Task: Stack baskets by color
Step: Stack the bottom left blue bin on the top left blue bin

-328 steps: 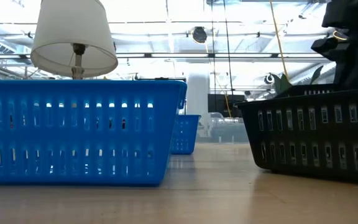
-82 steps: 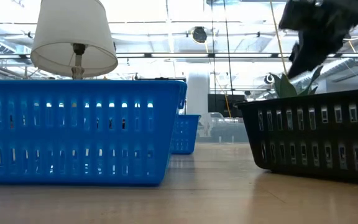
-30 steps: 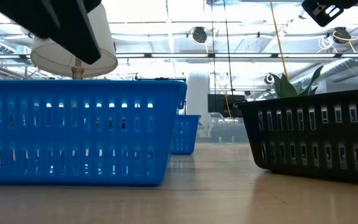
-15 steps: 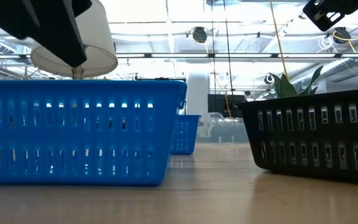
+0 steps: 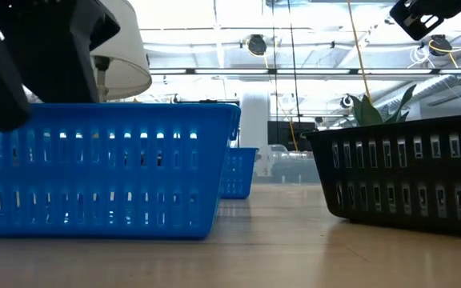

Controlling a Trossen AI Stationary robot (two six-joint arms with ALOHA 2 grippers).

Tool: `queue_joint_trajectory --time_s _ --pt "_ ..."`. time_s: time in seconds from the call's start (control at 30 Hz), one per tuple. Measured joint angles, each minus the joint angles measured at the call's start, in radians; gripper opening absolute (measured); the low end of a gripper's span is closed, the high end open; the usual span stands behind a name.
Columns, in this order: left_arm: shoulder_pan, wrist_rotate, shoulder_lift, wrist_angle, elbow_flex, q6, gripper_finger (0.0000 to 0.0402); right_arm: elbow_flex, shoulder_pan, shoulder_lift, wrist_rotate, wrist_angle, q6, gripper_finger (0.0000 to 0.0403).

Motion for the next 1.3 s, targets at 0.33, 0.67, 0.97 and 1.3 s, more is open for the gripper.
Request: queue_joint_trajectory --time_s 0.33,0.67,0.97,1.3 --pt "0.015 0.014 0.000 -0.001 0.000 0.104 0.0064 0.000 0.000 0.000 0.001 0.057 -0.013 0.0004" --pt "0.035 0.089 -0.057 -0.002 0.000 0.159 0.0019 0.000 0.002 0.011 0.003 0.232 -0.116 0.0004" --pt "0.028 0.093 -0.221 -0.015 0.001 0.321 0.0014 0.051 0.002 0.114 0.003 0.276 -0.194 0.0006" --pt "0.070 0.073 -0.339 -0.030 0.002 0.715 0.0012 0.323 0.016 0.352 -0.079 0.253 -0.412 0.0063"
